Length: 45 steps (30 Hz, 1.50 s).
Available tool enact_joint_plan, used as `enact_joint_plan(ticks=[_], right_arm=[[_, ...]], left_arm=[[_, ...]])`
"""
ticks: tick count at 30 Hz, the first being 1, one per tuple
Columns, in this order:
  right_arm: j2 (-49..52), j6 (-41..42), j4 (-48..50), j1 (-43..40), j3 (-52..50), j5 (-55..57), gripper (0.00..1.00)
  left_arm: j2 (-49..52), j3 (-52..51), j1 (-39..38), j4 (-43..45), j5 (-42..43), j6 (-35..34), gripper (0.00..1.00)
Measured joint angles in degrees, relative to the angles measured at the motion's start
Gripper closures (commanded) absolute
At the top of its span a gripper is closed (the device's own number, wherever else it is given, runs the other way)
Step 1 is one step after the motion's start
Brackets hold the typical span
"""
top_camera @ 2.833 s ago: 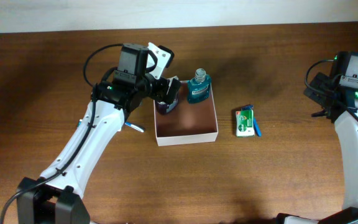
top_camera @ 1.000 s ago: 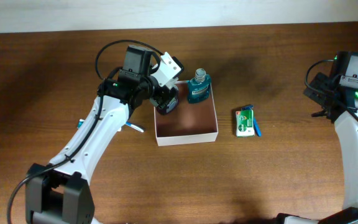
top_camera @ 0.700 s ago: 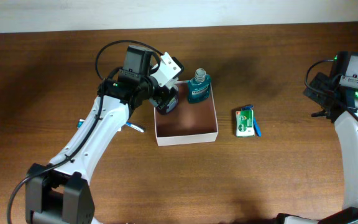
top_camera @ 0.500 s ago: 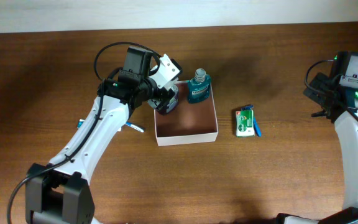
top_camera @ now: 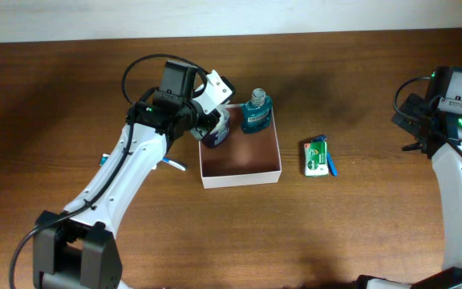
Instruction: Pack container
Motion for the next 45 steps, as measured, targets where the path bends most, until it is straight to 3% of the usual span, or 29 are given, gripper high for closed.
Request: enact_joint_plan(ticks=[7,12,13,14,16,35,45], right_arm=[[0.0,0.0,-0.02,0.0,0.0,-0.02,0.01],[0.0,0.0,0.0,0.0,0.0,0.0,0.01],[0.0,-0.02,-0.02,0.0,0.0,0.0,0.01],[0.0,-0.02,0.0,0.0,0.0,0.0,0.01],[0.0,-0.02,0.0,0.0,0.0,0.0,0.01],[0.0,-0.04,-0.02,0.0,0.0,-0.02,0.01],[0.0,0.0,-0.02,0.0,0.0,0.0,0.01]], left_arm=[[0.07,0.0,0.0,0.04,0.26,0.02,0.74],[0.07,0.0,0.0,0.04,0.26,0.0,0.73],[0.07,0.0,0.0,0.04,0.26,0.0,0.52],[0.07,0.0,0.0,0.04,0.26,0.0,0.37],[0.07,0.0,0.0,0.07,0.44,0.04,0.28],[1.99,0.0,0.0,5.7,2.86,0.0,0.36],[1.99,0.0,0.0,6.56,2.99,0.04,0.6]])
